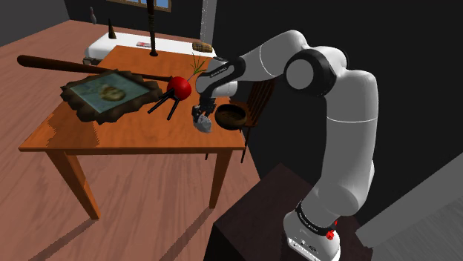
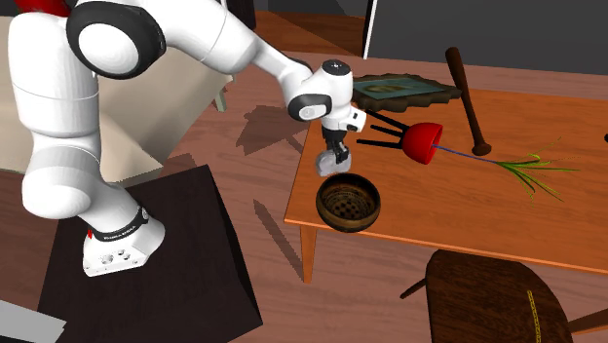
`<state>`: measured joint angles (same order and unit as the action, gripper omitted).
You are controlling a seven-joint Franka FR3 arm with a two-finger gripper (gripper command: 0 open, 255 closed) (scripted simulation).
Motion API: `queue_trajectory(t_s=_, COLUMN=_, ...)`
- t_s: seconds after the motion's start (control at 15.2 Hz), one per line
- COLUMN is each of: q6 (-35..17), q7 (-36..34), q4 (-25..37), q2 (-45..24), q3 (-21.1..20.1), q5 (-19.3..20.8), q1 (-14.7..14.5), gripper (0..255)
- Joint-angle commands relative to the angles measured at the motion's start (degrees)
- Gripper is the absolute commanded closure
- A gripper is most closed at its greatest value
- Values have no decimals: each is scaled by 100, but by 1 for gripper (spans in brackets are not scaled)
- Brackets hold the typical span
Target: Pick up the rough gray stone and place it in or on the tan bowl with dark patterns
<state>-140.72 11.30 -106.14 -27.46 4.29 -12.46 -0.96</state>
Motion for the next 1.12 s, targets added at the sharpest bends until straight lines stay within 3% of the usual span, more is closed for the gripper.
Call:
queue_trajectory(t_s=0.0, q6=110, q7=-28, q4=19, q2=96, q3=16, q5=27, q1=-10, gripper=255)
queue_trajectory(t_s=1.06, q6=1087, q7=-243, q4=357, q2=748, q3=111, q5=227, q1=-59, gripper=255)
